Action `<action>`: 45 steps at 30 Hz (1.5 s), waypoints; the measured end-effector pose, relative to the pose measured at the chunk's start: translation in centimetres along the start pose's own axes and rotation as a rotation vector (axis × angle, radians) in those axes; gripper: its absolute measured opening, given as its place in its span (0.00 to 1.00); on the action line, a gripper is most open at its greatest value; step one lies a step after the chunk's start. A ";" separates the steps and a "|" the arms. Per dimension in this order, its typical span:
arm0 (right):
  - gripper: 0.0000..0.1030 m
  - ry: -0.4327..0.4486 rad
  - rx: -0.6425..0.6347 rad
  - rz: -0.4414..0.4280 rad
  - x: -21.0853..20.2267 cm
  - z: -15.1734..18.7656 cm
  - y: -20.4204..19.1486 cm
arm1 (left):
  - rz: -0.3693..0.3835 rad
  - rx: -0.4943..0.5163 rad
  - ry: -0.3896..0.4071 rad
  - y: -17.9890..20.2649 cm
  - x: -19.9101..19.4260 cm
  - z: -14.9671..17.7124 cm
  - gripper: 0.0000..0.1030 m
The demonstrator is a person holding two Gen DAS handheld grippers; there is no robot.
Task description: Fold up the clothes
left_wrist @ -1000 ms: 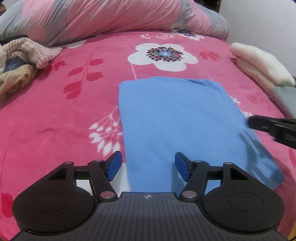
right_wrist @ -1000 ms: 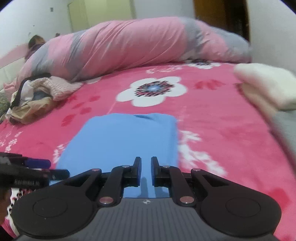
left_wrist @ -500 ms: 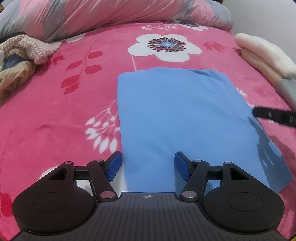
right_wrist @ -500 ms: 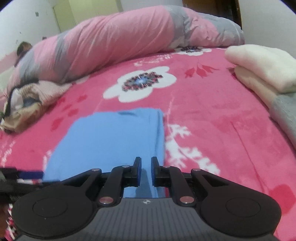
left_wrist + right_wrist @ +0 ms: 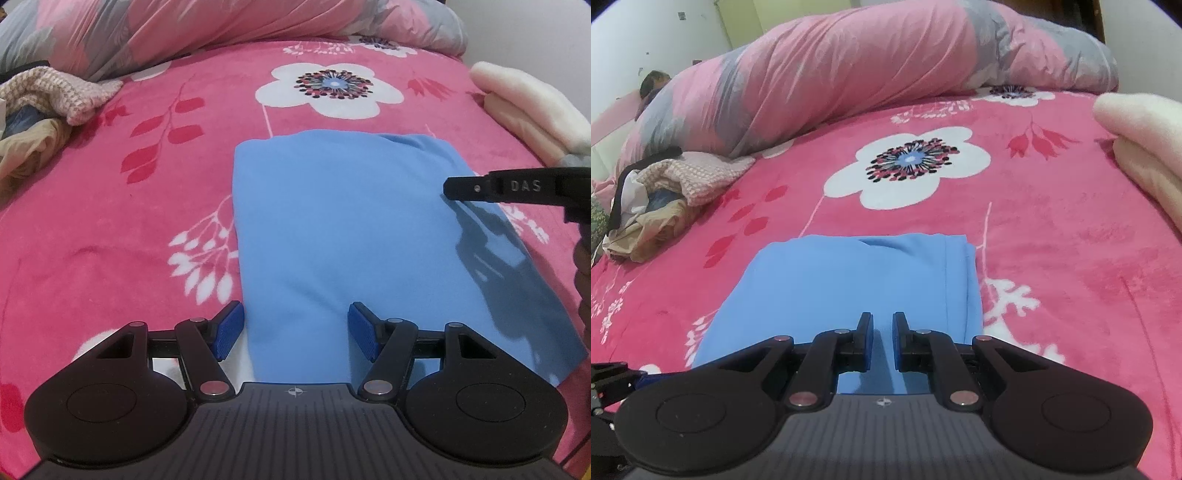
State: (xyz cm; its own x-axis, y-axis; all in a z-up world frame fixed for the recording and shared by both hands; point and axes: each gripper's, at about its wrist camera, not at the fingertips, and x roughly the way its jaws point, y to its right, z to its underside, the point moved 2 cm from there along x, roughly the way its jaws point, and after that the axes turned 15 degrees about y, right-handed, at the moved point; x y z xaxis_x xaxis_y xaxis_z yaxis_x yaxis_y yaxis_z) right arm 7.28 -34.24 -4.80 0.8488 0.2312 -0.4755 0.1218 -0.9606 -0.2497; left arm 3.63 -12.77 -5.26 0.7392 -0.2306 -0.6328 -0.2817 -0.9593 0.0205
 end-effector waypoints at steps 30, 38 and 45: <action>0.10 0.050 0.096 0.107 1.1 -0.1 3.7 | -0.014 0.023 -0.010 0.5 0.0 -0.1 0.61; 0.11 0.101 0.106 0.106 -0.3 -1.1 3.8 | -0.014 0.030 -0.001 0.5 0.0 -0.1 0.61; 0.11 0.141 0.096 0.096 -1.0 -1.6 3.9 | 0.028 -0.001 0.184 -1.9 -2.5 -0.9 0.62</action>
State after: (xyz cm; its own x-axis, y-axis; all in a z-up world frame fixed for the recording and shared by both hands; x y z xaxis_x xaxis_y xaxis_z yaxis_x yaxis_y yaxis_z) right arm 7.70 -38.47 -3.97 0.9188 0.1085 -0.3796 -0.0075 -0.9565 -0.2916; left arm 2.88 -10.52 -3.03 0.8308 -0.2827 -0.4795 -0.3028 -0.9524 0.0369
